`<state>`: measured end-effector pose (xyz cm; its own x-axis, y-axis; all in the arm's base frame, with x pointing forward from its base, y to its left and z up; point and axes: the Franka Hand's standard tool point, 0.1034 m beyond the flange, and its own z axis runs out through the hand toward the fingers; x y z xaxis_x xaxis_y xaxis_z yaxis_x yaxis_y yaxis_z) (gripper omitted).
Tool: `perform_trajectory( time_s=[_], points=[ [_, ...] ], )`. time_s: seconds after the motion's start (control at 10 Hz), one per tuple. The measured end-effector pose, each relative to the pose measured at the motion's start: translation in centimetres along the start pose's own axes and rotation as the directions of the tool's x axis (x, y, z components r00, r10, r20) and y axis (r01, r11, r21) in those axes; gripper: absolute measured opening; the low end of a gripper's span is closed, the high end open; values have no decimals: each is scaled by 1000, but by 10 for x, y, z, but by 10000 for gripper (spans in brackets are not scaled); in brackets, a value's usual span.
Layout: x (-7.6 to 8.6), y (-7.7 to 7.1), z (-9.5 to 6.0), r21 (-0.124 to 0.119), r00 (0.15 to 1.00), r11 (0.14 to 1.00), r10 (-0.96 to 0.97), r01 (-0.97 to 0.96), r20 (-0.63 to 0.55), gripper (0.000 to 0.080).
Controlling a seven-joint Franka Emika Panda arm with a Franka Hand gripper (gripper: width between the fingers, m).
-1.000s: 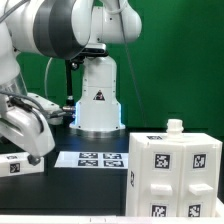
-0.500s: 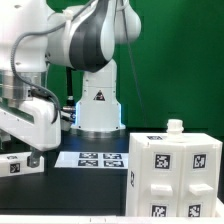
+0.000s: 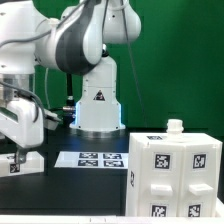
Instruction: Assemble cabinet
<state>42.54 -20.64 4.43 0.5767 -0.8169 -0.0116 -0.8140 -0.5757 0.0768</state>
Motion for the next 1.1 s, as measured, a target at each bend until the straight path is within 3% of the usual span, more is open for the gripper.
perform_trajectory(
  time_s=[0.2, 0.4, 0.7, 1.0, 1.1],
  points=[
    [-1, -1, 1, -3, 1000, 1000, -8, 8, 1, 797],
    [0, 14, 4, 7, 995, 995, 96, -96, 12, 797],
    [-16, 31, 21, -23, 985, 985, 171, -171, -2, 797],
    [-16, 31, 35, -46, 990, 989, 137, -139, -28, 797],
    [-16, 31, 35, -46, 990, 989, 137, -138, -28, 750]
  ],
)
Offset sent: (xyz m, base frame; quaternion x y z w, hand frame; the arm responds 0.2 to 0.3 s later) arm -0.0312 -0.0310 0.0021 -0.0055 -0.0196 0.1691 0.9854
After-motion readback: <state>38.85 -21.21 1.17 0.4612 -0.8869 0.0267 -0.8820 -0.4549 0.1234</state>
